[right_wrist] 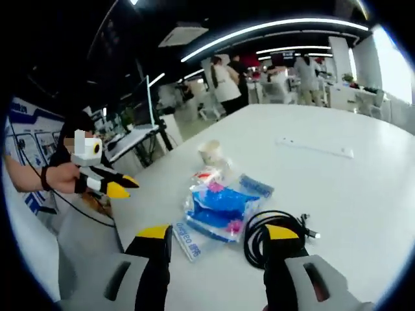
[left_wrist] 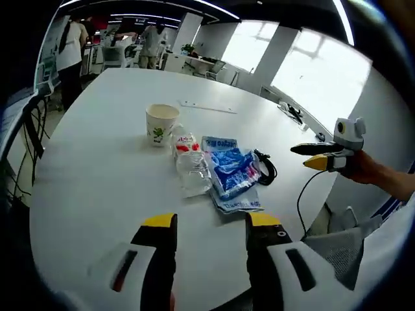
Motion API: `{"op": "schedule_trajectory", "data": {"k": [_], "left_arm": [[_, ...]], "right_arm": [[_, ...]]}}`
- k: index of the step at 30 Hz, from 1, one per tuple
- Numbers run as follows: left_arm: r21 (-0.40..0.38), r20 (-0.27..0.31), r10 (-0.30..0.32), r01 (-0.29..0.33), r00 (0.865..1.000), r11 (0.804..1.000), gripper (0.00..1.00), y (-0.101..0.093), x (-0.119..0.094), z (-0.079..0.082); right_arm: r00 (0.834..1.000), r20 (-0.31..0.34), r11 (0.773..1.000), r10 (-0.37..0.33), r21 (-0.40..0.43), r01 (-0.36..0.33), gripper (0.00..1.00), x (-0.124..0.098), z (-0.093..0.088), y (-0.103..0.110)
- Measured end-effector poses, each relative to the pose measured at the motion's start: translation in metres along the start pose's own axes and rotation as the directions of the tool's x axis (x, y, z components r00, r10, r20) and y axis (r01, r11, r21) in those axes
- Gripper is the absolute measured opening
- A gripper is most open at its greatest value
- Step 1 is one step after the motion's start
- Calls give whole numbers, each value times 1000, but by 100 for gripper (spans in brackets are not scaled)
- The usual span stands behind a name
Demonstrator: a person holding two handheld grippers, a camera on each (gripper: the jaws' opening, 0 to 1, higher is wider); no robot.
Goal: Arrange the tabletop items into an orderly group along one side of the table until the central work area is clear of visible clutter.
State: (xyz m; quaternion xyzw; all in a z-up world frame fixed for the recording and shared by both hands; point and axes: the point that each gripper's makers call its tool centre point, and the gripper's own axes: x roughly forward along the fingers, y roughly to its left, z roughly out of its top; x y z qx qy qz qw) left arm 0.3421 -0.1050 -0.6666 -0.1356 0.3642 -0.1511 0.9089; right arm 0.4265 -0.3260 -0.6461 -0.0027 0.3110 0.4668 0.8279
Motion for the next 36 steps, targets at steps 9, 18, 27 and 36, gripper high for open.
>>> {"op": "schedule_trajectory", "data": {"k": [9,18,27,36], "left_arm": [[-3,-8,29,-29,1000,1000,40,-2,14,7],[-14,-18,37,-37,999,999,40,-12,38,17],[-25,-68,83,-85,994,996,39,-6,54,16],[-146,-45,192,-197,980,969,33,17,67,11]], "right_arm": [[1000,-1,999,-28,24,28,59,-29,-18,-12],[999,4,997,-43,61,43,59,-50,-36,-20],[998,10,993,-58,102,57,59,-65,-51,-27],[997,23,984,-69,168,64,56,-65,-58,-25]]}}
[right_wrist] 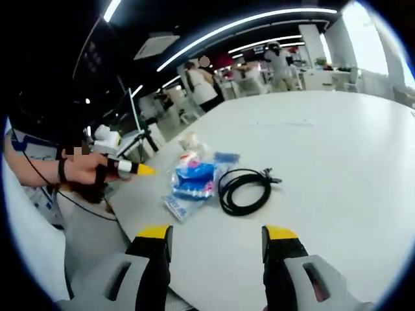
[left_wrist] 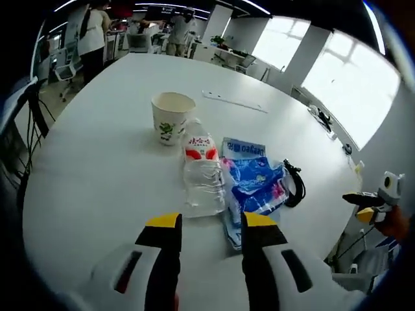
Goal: Arrange the tabletop items into an orderly group along one side of the table until the central work area is clear of visible clutter.
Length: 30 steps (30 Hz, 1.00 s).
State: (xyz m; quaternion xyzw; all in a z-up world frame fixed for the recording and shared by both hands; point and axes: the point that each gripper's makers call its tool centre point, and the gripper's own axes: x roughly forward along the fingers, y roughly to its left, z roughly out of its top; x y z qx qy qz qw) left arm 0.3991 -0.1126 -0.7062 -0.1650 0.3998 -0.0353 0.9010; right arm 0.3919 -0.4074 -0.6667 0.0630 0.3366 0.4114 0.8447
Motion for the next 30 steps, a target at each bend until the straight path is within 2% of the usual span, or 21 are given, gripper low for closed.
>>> {"op": "schedule_trajectory", "data": {"k": [3,7,9,11,15,22,26,30], "left_arm": [[-57,1,9,-9,1000,998,33,-4,9,-4],[-70,30,16,-14,999,997,33,-9,17,6],[-81,30,21,-19,999,997,32,-8,22,8],[-71,24,25,-24,999,997,31,-7,27,8],[-60,19,40,-39,999,997,30,-2,34,10],[-79,20,39,-37,999,996,32,-1,42,16],[-57,41,39,-37,998,998,34,-3,46,21],[-32,23,44,-43,999,999,36,-3,50,14]], "right_arm": [[1000,7,999,-5,40,5,56,-3,-4,0],[999,3,998,-35,55,35,55,-9,-9,-1],[998,32,994,-50,100,47,55,-11,-8,-2],[998,38,992,-55,112,51,55,-13,-10,-1],[998,22,993,-58,102,56,55,-12,-14,3],[997,33,993,-74,98,71,55,-19,-6,0],[997,28,993,-78,86,75,55,-20,-7,0],[997,25,993,-80,91,77,55,-19,-8,2]]}}
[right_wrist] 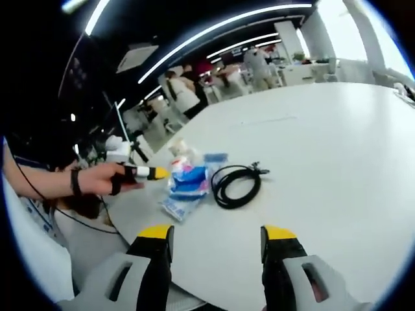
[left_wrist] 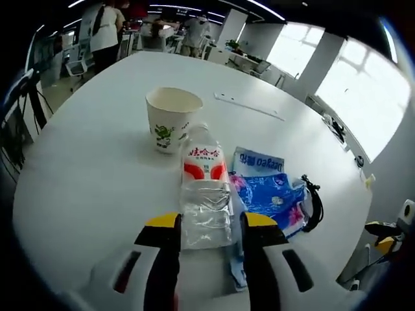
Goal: Arrange the tabletop items into an orderly group along one side of the table until the central work area is clear of visible clutter.
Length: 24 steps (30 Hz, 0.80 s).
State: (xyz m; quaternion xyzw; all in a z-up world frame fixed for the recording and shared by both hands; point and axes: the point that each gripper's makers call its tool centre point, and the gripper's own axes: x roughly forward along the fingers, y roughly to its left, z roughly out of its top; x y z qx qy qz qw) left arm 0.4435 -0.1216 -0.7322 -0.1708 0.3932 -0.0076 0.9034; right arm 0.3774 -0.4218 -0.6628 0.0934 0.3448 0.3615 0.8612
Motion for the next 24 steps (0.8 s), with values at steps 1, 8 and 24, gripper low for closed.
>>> {"op": "schedule_trajectory", "data": {"k": [1,8,24], "left_arm": [[9,-4,4,-4,1000,1000,36,0,0,-2],[38,17,2,-2,1000,999,32,2,-6,-4],[56,69,-1,-3,998,998,3,9,-24,15]], "right_arm": [[1000,0,1000,0,0,0,55,0,0,1],[1000,7,1000,3,9,-3,55,3,0,5],[1000,2,1000,14,11,-14,55,9,-5,18]]}}
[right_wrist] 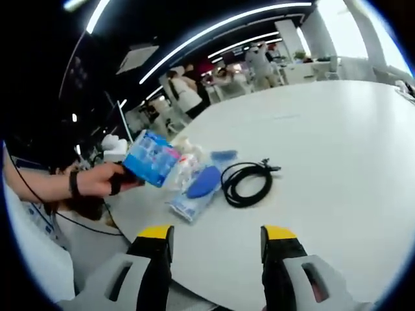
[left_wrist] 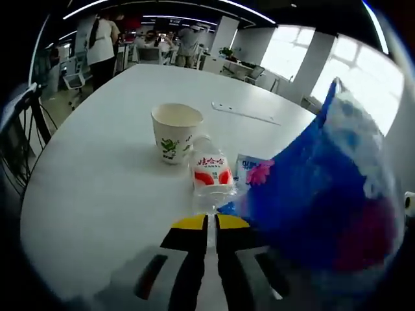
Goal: Arrange the tabletop items into an orderly group along one side of the table until the central work area is clear of visible clutter.
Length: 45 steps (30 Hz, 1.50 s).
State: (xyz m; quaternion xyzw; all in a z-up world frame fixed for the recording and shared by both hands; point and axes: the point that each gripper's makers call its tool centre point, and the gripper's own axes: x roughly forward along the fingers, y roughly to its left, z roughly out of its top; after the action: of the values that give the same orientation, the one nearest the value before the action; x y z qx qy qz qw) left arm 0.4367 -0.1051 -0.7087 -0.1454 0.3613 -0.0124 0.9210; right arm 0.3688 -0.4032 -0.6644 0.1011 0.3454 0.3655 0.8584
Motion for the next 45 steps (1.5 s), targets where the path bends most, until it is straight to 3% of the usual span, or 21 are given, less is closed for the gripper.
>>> {"op": "schedule_trajectory", "data": {"k": [5,12,18,31,36,39,45], "left_arm": [[4,-4,-13,13,1000,1000,10,0,2,-3],[-5,-2,-25,25,1000,1000,11,-4,5,-3],[-9,-6,-43,43,999,999,17,-12,6,-5],[-56,-39,-17,15,999,998,31,-10,20,-2],[-63,-81,-19,14,997,998,40,-14,32,-6],[-47,-126,-8,2,992,999,54,-13,39,-14],[-36,-136,22,-28,990,999,39,-8,42,-16]], "right_arm": [[1000,8,1000,-9,6,8,55,-3,0,-2],[1000,10,1000,-21,16,21,55,-6,-3,-5],[1000,10,999,-24,26,24,54,-6,-4,-6],[1000,-8,1000,-12,21,13,54,-4,-6,-9],[1000,-9,1000,-8,19,8,54,-3,-1,-12],[1000,-6,1000,2,12,-2,54,-2,5,-10],[1000,-4,1000,19,-13,-19,55,3,16,-9]]}}
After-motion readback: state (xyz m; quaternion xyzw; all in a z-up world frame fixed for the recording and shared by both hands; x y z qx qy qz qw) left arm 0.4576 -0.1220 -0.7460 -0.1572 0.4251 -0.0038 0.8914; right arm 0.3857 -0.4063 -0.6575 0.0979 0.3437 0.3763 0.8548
